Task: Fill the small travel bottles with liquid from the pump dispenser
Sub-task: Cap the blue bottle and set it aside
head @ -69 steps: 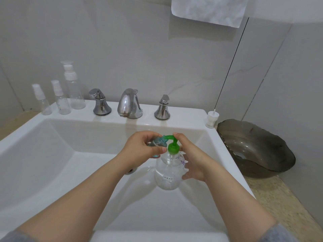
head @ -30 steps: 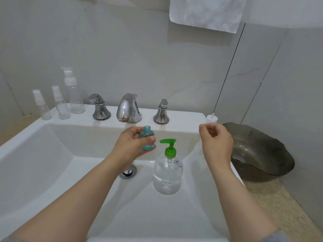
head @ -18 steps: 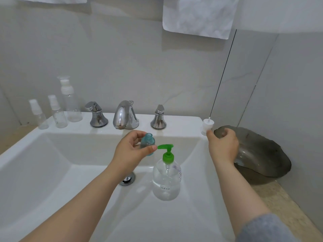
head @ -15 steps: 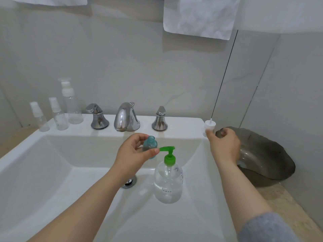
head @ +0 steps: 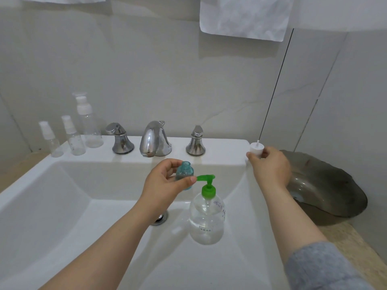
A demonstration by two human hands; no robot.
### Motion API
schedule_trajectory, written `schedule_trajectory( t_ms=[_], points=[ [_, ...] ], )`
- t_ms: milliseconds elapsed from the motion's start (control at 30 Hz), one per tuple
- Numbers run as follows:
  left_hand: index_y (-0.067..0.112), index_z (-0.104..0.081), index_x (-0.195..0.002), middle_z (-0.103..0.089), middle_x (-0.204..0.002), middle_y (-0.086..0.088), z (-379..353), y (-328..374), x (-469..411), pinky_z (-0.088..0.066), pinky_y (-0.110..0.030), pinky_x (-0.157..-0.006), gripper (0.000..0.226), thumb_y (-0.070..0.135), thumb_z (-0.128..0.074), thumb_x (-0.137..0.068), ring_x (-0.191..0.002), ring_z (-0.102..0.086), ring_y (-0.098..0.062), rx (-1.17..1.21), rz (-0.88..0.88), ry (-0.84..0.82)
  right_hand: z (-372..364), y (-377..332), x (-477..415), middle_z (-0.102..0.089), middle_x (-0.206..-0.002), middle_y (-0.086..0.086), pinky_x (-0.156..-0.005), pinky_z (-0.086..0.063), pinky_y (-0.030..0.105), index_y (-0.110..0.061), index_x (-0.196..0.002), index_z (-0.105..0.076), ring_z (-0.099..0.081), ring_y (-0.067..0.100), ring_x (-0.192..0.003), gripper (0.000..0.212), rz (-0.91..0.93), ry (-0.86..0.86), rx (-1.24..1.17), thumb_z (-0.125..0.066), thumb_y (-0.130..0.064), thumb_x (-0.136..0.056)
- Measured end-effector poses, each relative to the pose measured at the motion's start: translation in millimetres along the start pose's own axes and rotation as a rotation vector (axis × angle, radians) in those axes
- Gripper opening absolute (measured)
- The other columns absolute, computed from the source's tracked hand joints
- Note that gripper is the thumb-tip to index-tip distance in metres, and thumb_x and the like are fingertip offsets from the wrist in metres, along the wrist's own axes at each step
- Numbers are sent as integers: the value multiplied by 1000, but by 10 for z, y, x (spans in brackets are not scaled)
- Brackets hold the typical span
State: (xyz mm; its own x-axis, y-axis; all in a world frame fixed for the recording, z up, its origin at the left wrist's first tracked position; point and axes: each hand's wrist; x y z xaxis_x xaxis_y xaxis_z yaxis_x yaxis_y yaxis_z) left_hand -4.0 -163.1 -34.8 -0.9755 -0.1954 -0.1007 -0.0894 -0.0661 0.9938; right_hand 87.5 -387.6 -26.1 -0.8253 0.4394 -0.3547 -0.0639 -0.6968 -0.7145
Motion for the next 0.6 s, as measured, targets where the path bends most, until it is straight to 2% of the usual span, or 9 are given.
schedule_trajectory(
  t_ms=[133, 233, 267, 333, 367, 433, 500, 600],
  points=[
    [13, -60, -106, -70, -106, -5, 4, -3, 1, -54, -26, -77, 40, 8, -80, -71, -90, -70, -18, 1, 4, 2, 17, -90, 61, -66, -91, 1, -72, -44, 33, -17, -97, -67, -60, 23, -89, 19, 111, -71, -282, -68, -29, -83],
    [12, -60, -106, -71, -104, -5, 9, 8, 4, -55, -26, -78, 39, 7, -79, -71, -90, -70, -17, 10, 5, 11, 92, -279, 183, -65, -89, -4, -70, -46, 20, -24, -99, -67, -61, 18, -84, 17, 162, -225, -479, -71, -24, -83],
    [12, -61, -105, -71, -104, -5, 13, 12, 4, -55, -27, -78, 39, 7, -79, -72, -89, -70, -17, 16, 5, 15, 119, -342, 238, -64, -89, -6, -71, -49, 19, -25, -103, -66, -63, 17, -82, 21, 174, -289, -516, -72, -24, -83],
    [11, -61, -105, -71, -102, -5, 14, 21, 7, -56, -28, -77, 38, 7, -79, -72, -88, -70, -17, 31, 5, 26, 181, -457, 355, -62, -94, -4, -76, -55, 27, -26, -116, -57, -69, 17, -78, 40, 192, -419, -572, -75, -26, -81],
    [12, -62, -105, -71, -102, -6, 18, 22, 4, -56, -28, -77, 38, 7, -79, -72, -87, -70, -17, 36, 4, 34, 208, -511, 408, -61, -95, -2, -74, -57, 30, -25, -119, -53, -70, 15, -75, 46, 198, -476, -604, -77, -26, -79],
    [12, -63, -104, -71, -101, -7, 23, 23, 3, -56, -30, -77, 37, 8, -79, -71, -88, -70, -19, 33, -1, 48, 248, -591, 486, -62, -90, -3, -67, -58, 32, -21, -108, -57, -66, 12, -69, 41, 241, -540, -639, -80, -25, -75],
    [12, -64, -103, -72, -99, -7, 27, 26, 7, -57, -31, -78, 37, 8, -80, -71, -89, -70, -21, 23, -12, 51, 271, -634, 517, -65, -86, -6, -58, -54, 27, -20, -96, -65, -60, 10, -68, 26, 297, -580, -650, -81, -20, -75],
    [12, -66, -101, -72, -97, -5, 21, 43, 22, -58, -27, -74, 35, 5, -80, -70, -86, -70, -20, 15, -31, 35, 286, -651, 523, -68, -96, -3, -56, -46, 18, -27, -102, -69, -57, 10, -76, 26, 349, -623, -696, -76, -15, -81]
  ],
)
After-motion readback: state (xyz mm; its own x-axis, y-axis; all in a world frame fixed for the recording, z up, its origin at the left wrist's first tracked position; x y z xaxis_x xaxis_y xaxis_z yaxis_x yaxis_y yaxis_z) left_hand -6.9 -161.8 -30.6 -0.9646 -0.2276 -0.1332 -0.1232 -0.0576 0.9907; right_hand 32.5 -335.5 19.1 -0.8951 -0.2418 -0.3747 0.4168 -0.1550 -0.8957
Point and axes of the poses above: each hand's wrist, its own x-axis away from the middle knuckle, its own z-axis out of the back of the hand, y = z × x
